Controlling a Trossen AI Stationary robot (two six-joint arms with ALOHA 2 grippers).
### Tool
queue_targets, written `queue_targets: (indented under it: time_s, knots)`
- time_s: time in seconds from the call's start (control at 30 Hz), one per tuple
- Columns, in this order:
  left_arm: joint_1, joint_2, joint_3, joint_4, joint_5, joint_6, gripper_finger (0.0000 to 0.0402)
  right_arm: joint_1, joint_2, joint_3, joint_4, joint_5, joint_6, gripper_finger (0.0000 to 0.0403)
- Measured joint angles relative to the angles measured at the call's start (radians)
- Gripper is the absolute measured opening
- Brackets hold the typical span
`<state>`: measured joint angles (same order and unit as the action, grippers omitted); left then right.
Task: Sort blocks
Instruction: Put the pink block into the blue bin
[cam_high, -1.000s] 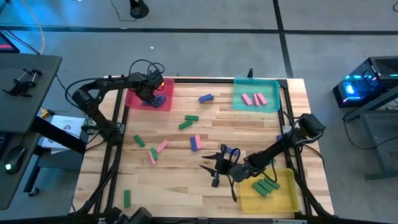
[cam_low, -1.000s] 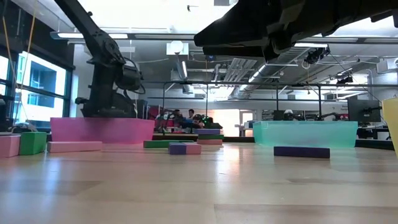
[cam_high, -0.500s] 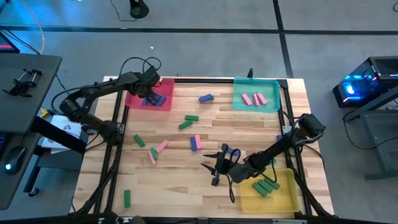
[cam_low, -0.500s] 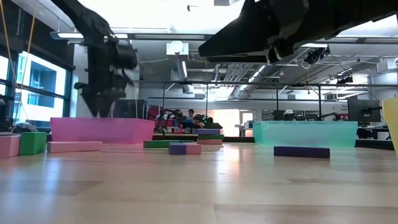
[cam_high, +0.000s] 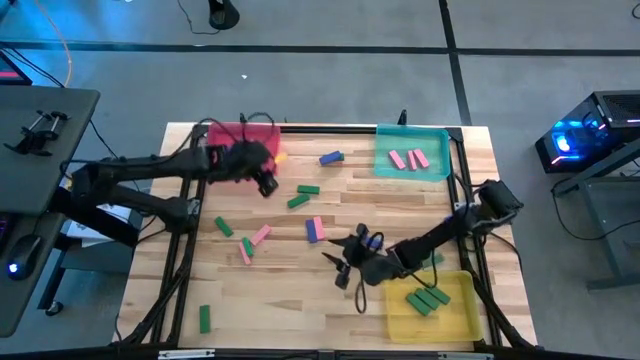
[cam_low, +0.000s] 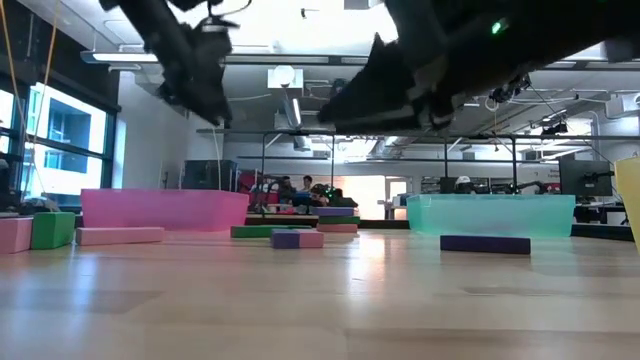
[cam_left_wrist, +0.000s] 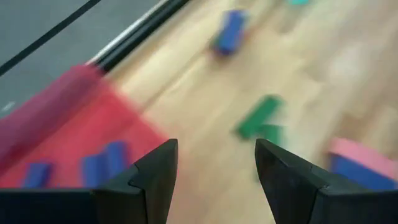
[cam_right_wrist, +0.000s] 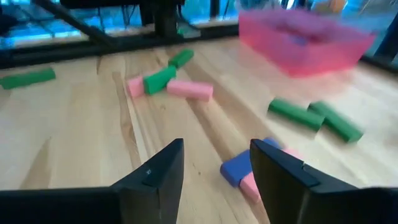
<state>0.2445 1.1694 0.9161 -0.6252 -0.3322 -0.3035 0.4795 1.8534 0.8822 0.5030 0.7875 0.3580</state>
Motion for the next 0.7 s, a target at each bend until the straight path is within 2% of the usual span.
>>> queue_targets:
  time_s: [0.1,0.17,0.27,0.43,0.53,0.7]
  knots:
    - [-0.128,0.005,0.0,0.03,-0.041,-0.028,0.0202,-0.034,0.0,0.0,-0.045,-0.093,0.066,0.0191]
    - [-0.203,0.011,0.0,0.035,-0.078,-0.054,0.0202,-0.049,0.002,0.0,-0.057,-0.109,0.079,0.0209]
    - [-0.309,0.02,0.0,0.034,-0.152,-0.105,0.0202,-0.058,0.018,0.0,-0.053,-0.113,0.027,0.0229]
    - [-0.445,0.021,0.0,0.025,-0.263,-0.178,0.0202,-0.085,0.082,0.035,-0.052,-0.197,-0.045,0.0236]
    - [-0.495,0.021,0.0,0.018,-0.308,-0.203,0.0202,-0.099,0.124,0.07,-0.092,-0.184,-0.059,0.0236]
    - [-0.537,0.022,0.0,0.015,-0.344,-0.219,0.0202,-0.131,0.159,0.134,-0.208,-0.108,0.041,0.0236]
